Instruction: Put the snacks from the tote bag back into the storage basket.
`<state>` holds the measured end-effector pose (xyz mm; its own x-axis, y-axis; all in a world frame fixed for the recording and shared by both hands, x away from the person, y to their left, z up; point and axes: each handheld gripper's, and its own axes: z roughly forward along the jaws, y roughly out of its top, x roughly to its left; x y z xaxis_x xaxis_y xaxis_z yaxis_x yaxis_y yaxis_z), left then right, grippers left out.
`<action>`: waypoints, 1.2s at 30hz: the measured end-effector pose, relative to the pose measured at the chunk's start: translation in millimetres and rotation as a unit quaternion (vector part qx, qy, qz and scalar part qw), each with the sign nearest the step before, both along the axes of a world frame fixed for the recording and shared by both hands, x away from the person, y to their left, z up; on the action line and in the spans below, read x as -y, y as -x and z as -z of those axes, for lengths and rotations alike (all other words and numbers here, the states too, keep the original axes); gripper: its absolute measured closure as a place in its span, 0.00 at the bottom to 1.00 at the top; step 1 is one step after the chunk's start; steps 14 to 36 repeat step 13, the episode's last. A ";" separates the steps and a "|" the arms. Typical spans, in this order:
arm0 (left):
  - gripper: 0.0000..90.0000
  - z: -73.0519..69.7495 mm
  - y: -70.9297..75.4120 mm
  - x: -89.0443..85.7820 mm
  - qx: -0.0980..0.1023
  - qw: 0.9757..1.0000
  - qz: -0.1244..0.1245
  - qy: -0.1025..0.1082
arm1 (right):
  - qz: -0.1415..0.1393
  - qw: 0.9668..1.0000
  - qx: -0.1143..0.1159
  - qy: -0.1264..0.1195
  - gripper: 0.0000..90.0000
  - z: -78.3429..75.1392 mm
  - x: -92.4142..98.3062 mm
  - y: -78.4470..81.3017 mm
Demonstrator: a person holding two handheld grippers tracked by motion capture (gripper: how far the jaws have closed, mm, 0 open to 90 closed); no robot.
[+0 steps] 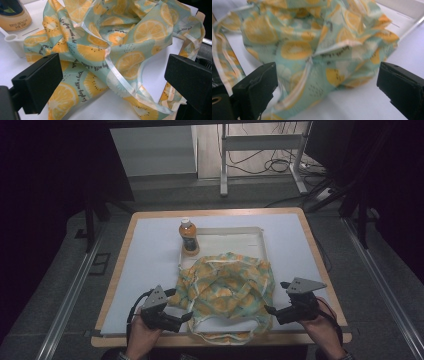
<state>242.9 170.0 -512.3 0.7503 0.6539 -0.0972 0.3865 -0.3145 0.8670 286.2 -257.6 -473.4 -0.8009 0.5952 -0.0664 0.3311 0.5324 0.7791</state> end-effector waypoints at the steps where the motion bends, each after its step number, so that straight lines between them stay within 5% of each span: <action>1: 0.02 0.2 0.0 -0.1 0.000 1.000 0.000 0.000 | 0.001 1.000 0.001 0.004 0.04 1.7 1.0 0.7; 11: 0.02 1.7 -1.0 0.4 -0.004 1.000 0.001 -0.007 | 0.012 1.000 -0.015 0.017 0.04 14.9 9.9 -1.5; 36: 0.02 1.3 -1.2 0.8 -0.002 1.000 -0.001 -0.006 | 0.013 1.000 -0.017 0.015 0.04 15.1 10.9 -2.3</action>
